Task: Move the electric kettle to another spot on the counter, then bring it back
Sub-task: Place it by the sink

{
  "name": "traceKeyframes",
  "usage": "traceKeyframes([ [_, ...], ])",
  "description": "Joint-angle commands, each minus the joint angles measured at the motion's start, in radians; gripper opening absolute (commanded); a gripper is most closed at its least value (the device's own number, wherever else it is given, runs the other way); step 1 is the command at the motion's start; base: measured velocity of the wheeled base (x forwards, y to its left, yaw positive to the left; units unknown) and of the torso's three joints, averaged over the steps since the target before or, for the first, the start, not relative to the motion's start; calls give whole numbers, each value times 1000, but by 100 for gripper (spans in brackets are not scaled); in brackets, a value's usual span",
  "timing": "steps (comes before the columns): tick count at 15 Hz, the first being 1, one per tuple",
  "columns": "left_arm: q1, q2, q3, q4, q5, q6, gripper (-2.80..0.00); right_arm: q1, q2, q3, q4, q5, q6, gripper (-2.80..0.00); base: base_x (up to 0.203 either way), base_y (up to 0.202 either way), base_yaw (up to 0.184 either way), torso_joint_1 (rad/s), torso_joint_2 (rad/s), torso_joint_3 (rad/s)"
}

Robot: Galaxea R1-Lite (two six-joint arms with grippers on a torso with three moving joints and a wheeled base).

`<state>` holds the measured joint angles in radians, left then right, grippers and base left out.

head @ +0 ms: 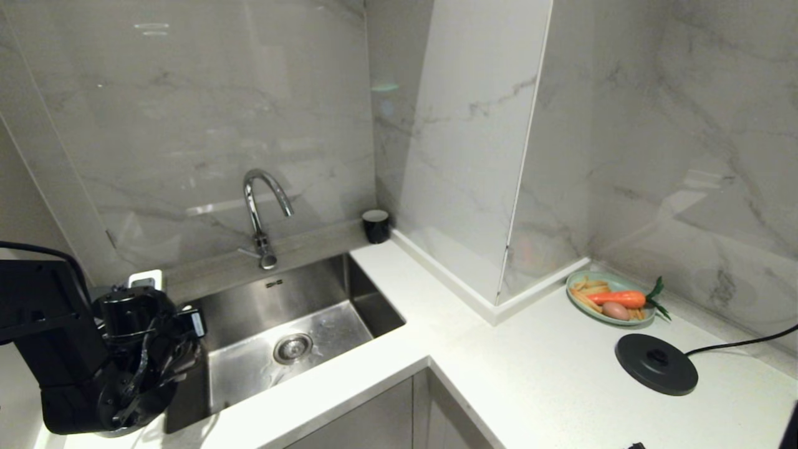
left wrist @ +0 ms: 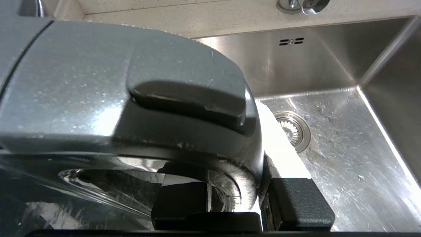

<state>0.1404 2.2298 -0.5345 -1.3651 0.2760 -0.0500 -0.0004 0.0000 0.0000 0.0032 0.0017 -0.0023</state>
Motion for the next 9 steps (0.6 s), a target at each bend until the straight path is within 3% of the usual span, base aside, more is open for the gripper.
traceKeyframes([
  [1, 1, 7, -2, -6, 2, -1, -280, 0, 0, 0, 0, 1, -1, -280, 0, 0, 0, 0, 0, 0],
  [7, 1, 14, -4, -6, 3, -2, -280, 0, 0, 0, 0, 0, -1, -280, 0, 0, 0, 0, 0, 0],
  [8, 1, 11, -4, -6, 2, -2, 0, -1, 0, 0, 0, 0, -1, -280, 0, 0, 0, 0, 0, 0],
  [9, 0, 8, -2, -6, 2, -2, 0, 0, 0, 0, 0, 1, -2, -280, 0, 0, 0, 0, 0, 0],
])
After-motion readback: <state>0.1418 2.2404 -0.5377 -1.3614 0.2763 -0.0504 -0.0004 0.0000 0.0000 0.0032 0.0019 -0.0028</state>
